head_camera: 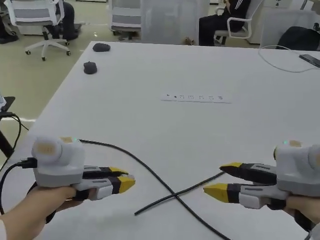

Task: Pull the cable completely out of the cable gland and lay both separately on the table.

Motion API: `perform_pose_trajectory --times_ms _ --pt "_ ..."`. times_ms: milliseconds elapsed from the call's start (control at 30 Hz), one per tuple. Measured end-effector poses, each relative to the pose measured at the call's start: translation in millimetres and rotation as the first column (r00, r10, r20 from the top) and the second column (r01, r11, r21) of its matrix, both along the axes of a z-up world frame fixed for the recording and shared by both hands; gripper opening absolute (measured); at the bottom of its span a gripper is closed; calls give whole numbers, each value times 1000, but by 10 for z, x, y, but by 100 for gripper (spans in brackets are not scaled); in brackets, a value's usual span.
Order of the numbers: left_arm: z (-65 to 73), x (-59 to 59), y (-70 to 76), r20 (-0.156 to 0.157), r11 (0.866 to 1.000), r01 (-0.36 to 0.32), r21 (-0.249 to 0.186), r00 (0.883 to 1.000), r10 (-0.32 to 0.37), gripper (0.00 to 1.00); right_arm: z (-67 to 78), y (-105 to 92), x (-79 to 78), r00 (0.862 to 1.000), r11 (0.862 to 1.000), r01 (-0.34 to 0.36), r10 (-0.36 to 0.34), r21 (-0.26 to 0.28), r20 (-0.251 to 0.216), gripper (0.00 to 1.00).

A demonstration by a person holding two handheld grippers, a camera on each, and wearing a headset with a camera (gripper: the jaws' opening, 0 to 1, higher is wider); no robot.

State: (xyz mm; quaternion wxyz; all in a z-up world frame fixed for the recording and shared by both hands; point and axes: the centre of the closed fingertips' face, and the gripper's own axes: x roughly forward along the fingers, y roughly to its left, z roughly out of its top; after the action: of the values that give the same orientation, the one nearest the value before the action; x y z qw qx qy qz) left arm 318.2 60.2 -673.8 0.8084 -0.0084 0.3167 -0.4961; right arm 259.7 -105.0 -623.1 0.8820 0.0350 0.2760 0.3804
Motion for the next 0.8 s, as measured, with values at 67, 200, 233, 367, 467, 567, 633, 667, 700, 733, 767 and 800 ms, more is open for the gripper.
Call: perform_pose_trajectory --times_ms 67,200,233,367,467,567,633,667,700,733,767,800 --pt "-165 28 5 -8 999 7 32 1000 -6 16 -13 -34 -56 1000 1000 5 -5 -22 -2 55" --pt "-368 53 -1 -12 998 8 66 1000 -7 16 -78 -108 -173 1000 998 1 -3 -68 -22 54" --pt "-420 77 3 -12 997 5 73 1000 -4 16 -96 -135 -207 1000 997 1 -3 -82 -26 55" --pt "-598 131 53 -13 992 -10 128 1000 11 16 -122 -203 -267 999 995 14 -18 -94 -38 55" --pt "-678 116 62 -21 989 -15 146 1000 18 16 -130 -250 -279 998 996 35 -39 -87 -43 54" --pt "-751 76 62 -18 987 0 162 1000 3 17 -139 -270 -279 997 995 50 -54 -84 -47 54" --pt "-802 52 67 -27 984 11 176 1000 -6 17 -158 -270 -280 997 995 55 -59 -82 -53 54" --pt "-757 60 35 -8 990 12 141 1000 -11 17 -174 -266 -279 997 995 56 -60 -82 -56 53" --pt "-773 44 69 -35 989 -4 150 999 9 17 -180 -255 -283 996 995 56 -61 -81 -58 53" --pt "-764 64 66 -41 990 -24 137 999 30 17 -185 -241 -287 996 995 55 -60 -79 -61 53" --pt "-761 64 68 -40 990 -21 137 999 27 17 -193 -218 -290 996 996 54 -59 -76 -63 53" --pt "-759 61 67 -38 991 -17 136 999 23 17 -196 -198 -293 996 996 53 -58 -74 -64 53"
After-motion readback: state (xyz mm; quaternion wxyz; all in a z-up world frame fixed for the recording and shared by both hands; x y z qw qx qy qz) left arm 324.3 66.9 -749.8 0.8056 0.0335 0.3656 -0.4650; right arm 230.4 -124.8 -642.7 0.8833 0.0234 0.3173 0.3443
